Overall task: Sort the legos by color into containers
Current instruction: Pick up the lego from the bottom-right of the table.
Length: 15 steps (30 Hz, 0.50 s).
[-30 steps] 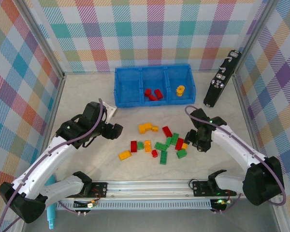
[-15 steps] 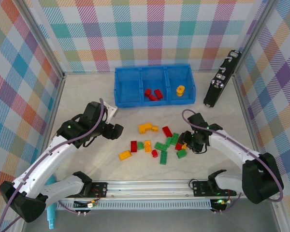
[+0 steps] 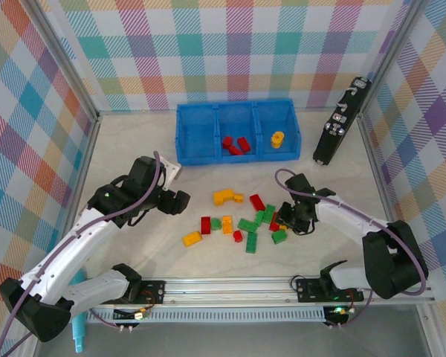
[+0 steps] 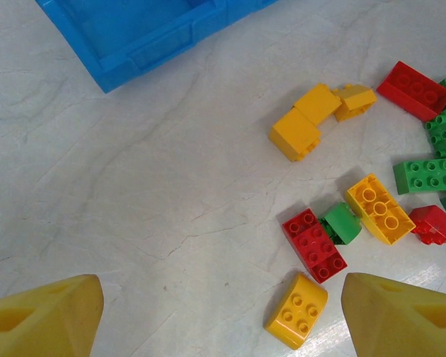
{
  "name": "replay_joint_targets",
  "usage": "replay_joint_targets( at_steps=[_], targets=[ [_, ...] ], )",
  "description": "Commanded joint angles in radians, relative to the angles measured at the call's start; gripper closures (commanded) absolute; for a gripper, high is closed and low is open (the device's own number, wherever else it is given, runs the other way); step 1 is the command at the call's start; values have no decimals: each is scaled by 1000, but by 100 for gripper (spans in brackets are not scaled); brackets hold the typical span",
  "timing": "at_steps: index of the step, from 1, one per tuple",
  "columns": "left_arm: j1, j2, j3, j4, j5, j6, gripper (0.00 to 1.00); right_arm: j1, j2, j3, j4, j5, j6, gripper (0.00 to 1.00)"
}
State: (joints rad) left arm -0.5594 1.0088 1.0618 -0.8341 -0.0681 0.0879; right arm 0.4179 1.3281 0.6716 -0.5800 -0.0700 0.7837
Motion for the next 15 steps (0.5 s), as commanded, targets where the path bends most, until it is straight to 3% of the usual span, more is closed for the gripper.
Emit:
replay_joint_targets(
  at_steps=[1, 6, 15],
  targets=[
    [4, -2, 17, 15, 5, 9, 16, -8, 51, -8, -6, 37, -14, 66],
    [4, -4, 12, 17, 4, 7, 16, -14, 50, -10, -32, 61, -22, 74],
    [4, -10, 4, 23, 8, 6, 16, -51, -63, 111, -217, 123, -130, 75]
  ],
)
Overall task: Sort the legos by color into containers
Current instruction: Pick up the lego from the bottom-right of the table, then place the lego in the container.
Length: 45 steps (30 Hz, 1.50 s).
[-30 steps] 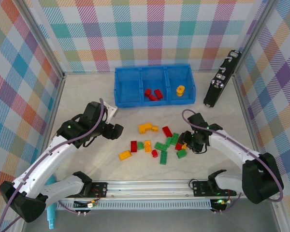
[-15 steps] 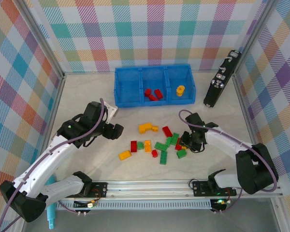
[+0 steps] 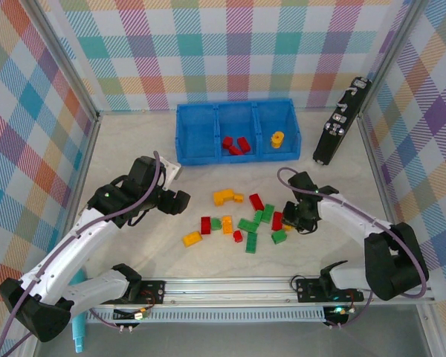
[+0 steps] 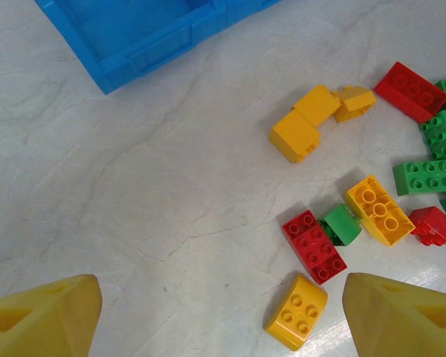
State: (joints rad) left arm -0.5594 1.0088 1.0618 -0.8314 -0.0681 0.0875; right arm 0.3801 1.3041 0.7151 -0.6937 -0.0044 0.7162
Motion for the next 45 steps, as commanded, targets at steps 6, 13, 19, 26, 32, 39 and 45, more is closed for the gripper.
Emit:
replay_joint_targets(
  at_steps=[6, 13, 19, 26, 32, 39, 45],
  targets=[
    [4, -19, 0, 23, 4, 5, 15, -40, -41, 199, -152, 73, -141, 74],
    [4, -37, -3, 17, -2, 7, 14, -87, 154, 471, -82, 87, -322, 74],
    [4, -54, -6, 14, -27, 9, 14, -109, 388, 776, 60, 85, -461, 74],
    [4, -75, -20, 21, -10, 3, 14, -128, 659, 1060, 116, 84, -515, 74],
    [4, -82, -23, 26, -9, 3, 13, -140, 859, 1269, 106, 70, -522, 74],
    [4, -79, -22, 20, -30, 3, 13, -144, 995, 1398, 55, 93, -535, 72],
    [4, -81, -28, 26, -26, 3, 13, -143, 951, 1356, 48, 85, -547, 65]
  ],
)
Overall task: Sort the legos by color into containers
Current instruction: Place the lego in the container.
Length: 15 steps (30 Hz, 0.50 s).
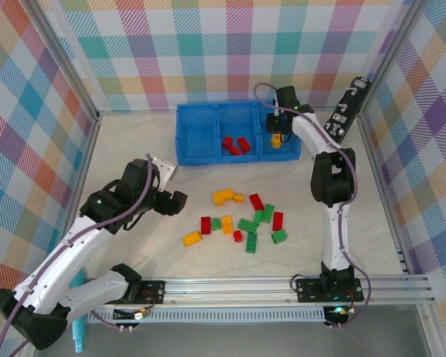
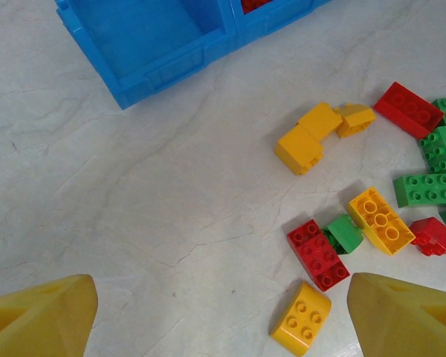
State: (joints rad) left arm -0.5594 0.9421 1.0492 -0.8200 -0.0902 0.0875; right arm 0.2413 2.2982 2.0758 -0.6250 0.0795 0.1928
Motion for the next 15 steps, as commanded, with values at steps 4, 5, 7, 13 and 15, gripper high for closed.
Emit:
replay_joint_targets(
  at_steps=[4, 5, 7, 13, 15],
  targets=[
    [4, -11, -13, 18, 0, 3, 13, -4, -128, -61, -45, -6, -38, 56],
    [4, -9, -15, 22, 1, 3, 13, -3, -156, -85, -50, -10, -38, 52],
    [4, -6, -16, 27, 4, 3, 13, 0, -212, -132, -62, -13, -43, 49],
    [4, 16, -9, 36, 26, 1, 13, 82, -433, -385, -35, 55, -165, 47],
    [4, 22, -5, 36, 31, 1, 13, 112, -495, -488, -18, 86, -208, 46]
  ],
)
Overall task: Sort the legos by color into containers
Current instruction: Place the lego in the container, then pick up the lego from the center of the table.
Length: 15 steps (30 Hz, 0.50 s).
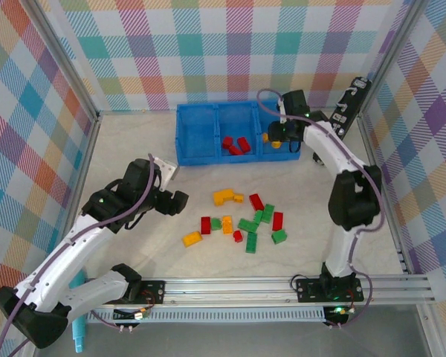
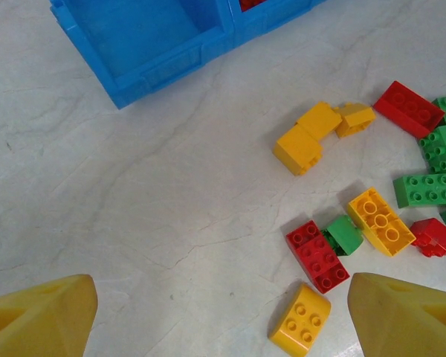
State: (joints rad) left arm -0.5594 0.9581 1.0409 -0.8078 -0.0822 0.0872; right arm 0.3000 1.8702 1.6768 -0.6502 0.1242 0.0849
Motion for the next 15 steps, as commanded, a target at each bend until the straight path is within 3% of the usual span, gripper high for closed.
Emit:
replay_joint_targets(
  at_steps=[1, 8, 15],
  targets=[
    [4, 8, 5, 24, 26, 2, 13, 58, -93, -136, 6, 34, -96, 46],
    [4, 8, 5, 25, 33, 1, 13, 129, -239, -418, 62, -78, -18, 41],
    [4, 15, 13, 22, 45, 0, 12, 180, -220, -511, 115, -181, 3, 35]
  ],
)
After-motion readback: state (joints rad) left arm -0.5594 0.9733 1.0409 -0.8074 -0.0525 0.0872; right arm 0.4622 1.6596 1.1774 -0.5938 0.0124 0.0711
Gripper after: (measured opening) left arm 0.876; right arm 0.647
